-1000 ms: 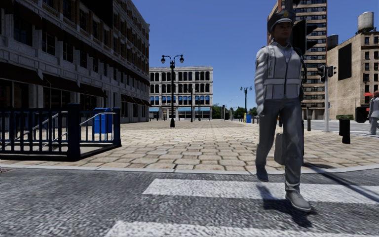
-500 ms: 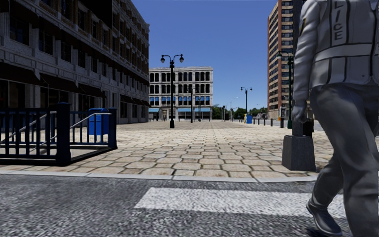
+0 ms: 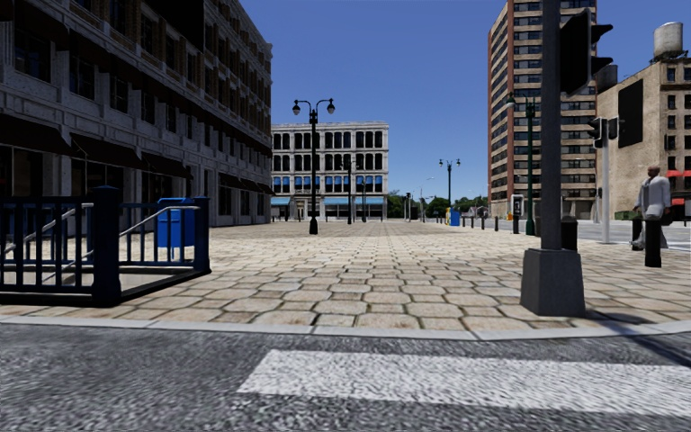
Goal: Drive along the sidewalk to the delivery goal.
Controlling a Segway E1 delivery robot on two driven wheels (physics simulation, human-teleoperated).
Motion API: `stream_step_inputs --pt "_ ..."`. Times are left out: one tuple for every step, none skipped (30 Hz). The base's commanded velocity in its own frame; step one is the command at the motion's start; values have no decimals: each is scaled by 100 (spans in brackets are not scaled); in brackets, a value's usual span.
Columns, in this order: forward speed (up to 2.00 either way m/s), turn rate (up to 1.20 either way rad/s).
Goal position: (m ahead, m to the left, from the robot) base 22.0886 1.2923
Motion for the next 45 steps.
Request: stream_step_inputs --pt "24 0" --pt "24 0" --pt "24 0" --pt "24 0" --pt "24 0" --pt "24 0" --pt "24 0" --pt "24 0" --pt "24 0" --pt "24 0" --pt "24 0" --pt "24 0" --pt "24 0" --pt "24 0" --pt "24 0" --pt "24 0" --pt "29 0" --pt "29 0" --pt "60 0" --pt "101 0" --pt "121 0" --pt "121 0" --pt "126 0" --pt "127 0" --pt "127 0" --pt "127 0" --pt "127 0" --pt "127 0" --pt "127 0" --pt "128 0" --pt "139 0" --pt "139 0" --pt "147 0" --pt "150 0" --pt "154 0" --pt "154 0" --pt "158 0" --pt "159 0" --pt "159 0" --pt "159 0" --pt "159 0" --pt "159 0" --pt "159 0" --pt "159 0" --pt "159 0"
